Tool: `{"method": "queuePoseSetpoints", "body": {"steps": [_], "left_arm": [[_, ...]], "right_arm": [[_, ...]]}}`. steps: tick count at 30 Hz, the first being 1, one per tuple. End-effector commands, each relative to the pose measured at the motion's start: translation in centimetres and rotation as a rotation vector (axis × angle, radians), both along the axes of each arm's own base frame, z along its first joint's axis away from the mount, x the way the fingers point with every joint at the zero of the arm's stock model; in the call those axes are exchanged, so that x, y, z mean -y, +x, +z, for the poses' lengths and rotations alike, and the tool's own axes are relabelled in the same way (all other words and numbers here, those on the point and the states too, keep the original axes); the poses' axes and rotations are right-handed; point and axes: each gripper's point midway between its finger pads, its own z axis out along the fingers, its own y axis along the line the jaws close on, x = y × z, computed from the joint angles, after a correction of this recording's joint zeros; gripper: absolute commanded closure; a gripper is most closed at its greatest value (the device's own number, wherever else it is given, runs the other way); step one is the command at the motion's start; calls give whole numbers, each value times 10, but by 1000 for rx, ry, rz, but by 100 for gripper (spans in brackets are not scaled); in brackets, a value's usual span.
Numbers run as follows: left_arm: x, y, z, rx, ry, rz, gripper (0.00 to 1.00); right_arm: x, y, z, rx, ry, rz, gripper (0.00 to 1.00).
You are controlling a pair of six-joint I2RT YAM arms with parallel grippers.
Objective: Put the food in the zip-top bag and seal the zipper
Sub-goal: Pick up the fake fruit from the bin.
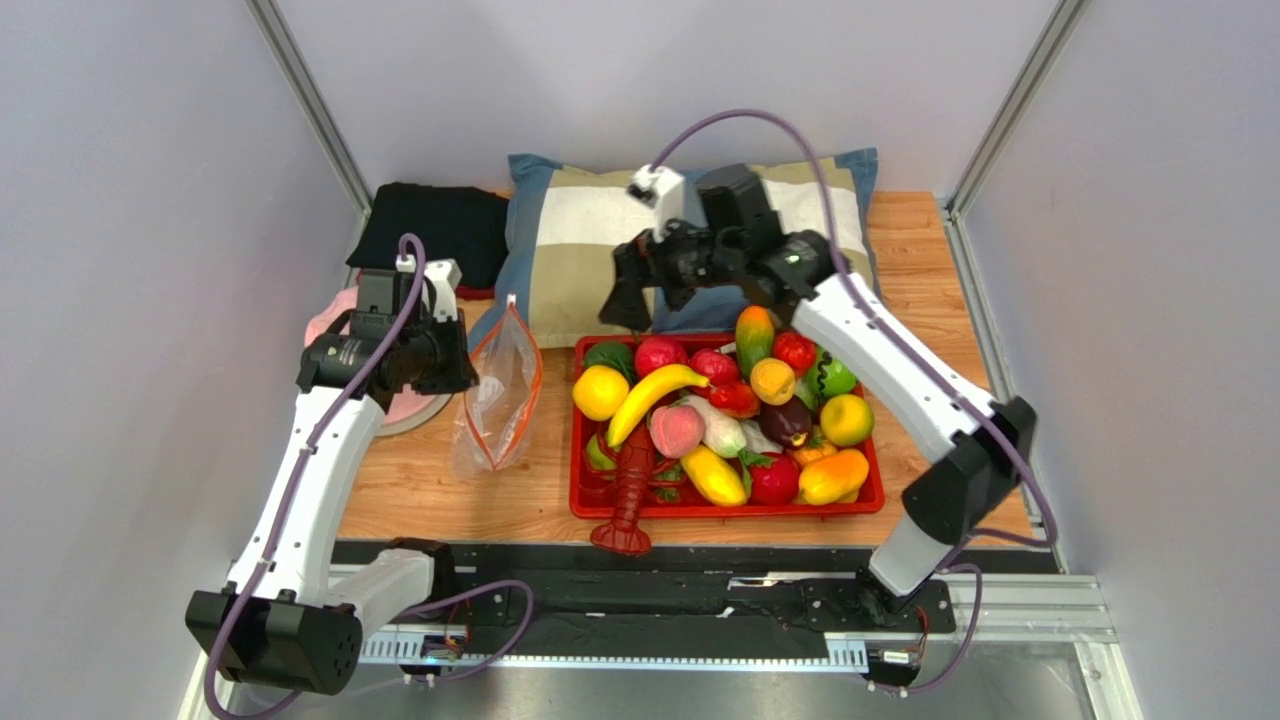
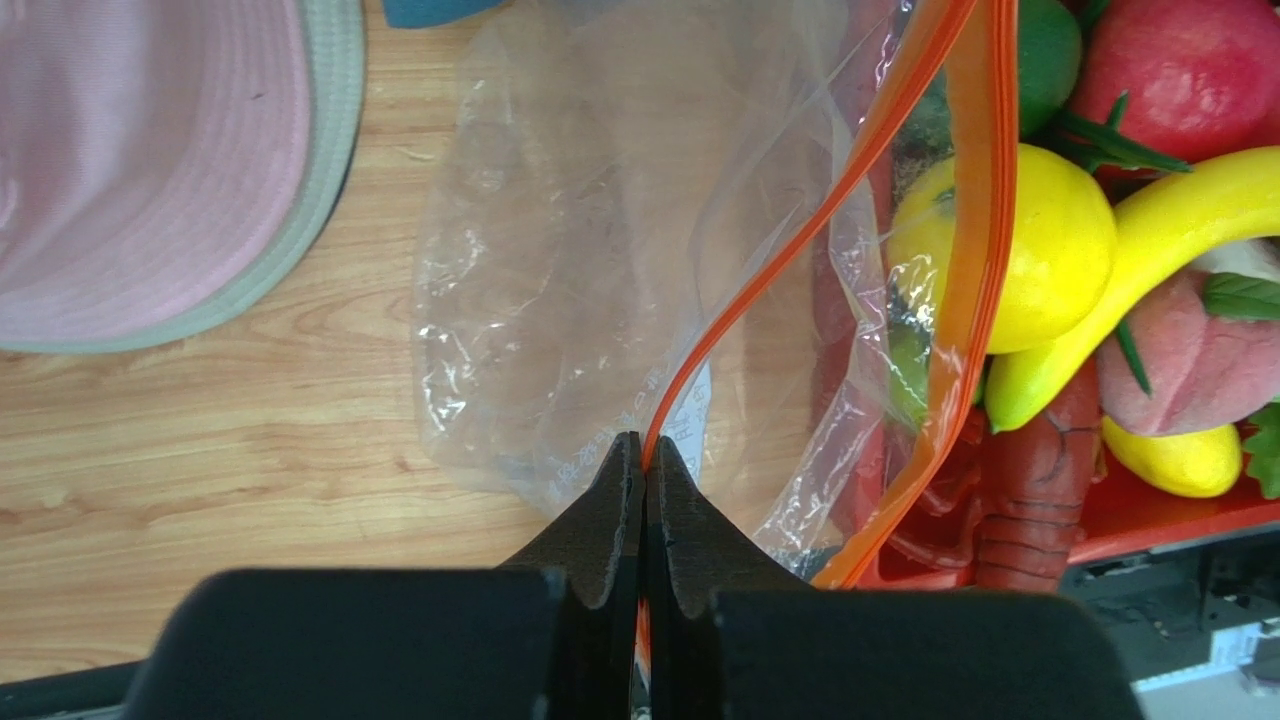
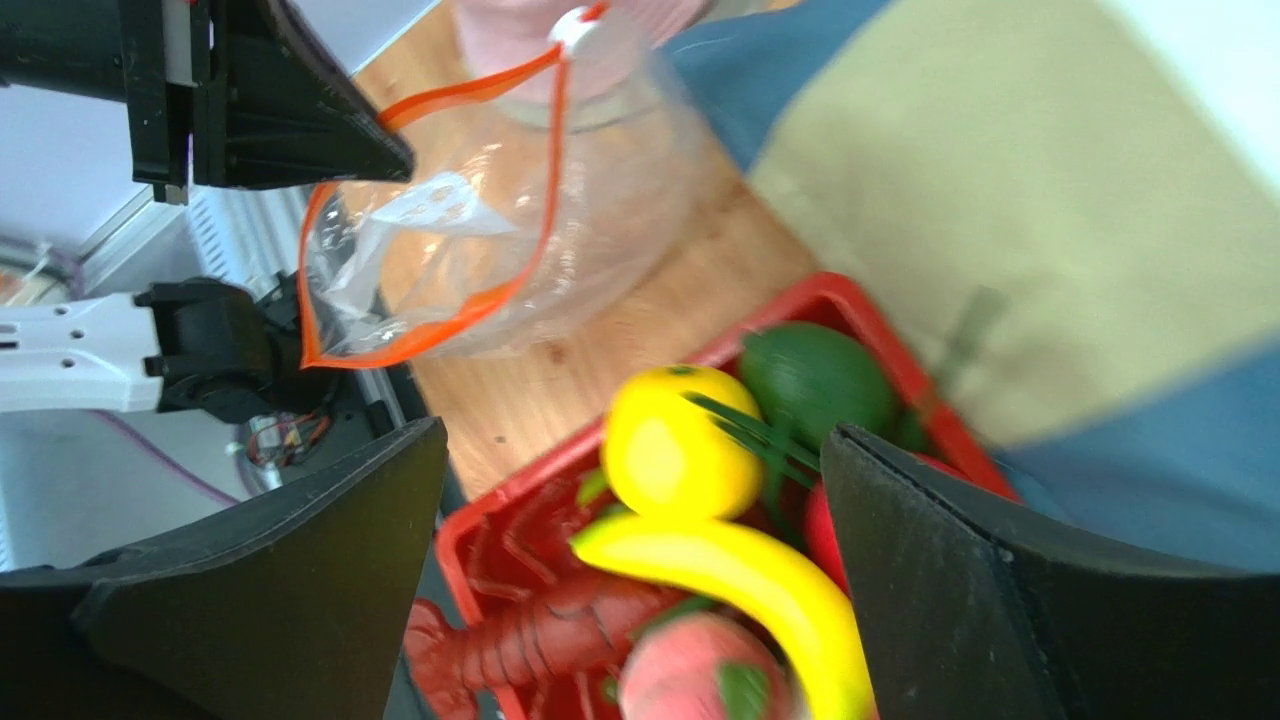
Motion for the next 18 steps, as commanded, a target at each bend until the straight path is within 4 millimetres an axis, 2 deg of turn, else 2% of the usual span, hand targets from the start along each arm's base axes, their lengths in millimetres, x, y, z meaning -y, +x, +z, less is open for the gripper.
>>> {"method": "queuePoseSetpoints", "body": {"steps": [1, 4, 6, 7, 8, 10, 11, 15, 18], "left_arm": [[18, 8, 4, 6, -92, -7, 100], [27, 10, 1, -18, -132, -17, 100], [32, 12, 1, -30, -155, -26, 100], [34, 12, 0, -35, -162, -29, 100], [35, 13, 0, -36, -166, -30, 100], [36, 13, -1, -43, -171, -23, 100], [37, 13, -2, -41, -178, -29, 100], [43, 13, -4, -56, -198, -33, 100], [46, 15, -7, -71, -203, -37, 100]], "right_arm": [[71, -1, 7, 69, -95, -59, 0], [114, -10, -3, 123, -210, -48, 0], [138, -23, -20, 146, -315, -4, 0], [149, -31, -18, 177, -337, 8, 0], [162, -40, -32, 162, -395, 14, 0], [177, -51, -32, 221, -443, 45, 0], [185, -57, -44, 214, -484, 63, 0], [203, -68, -57, 251, -559, 99, 0], [201, -74, -62, 261, -553, 145, 2]]}}
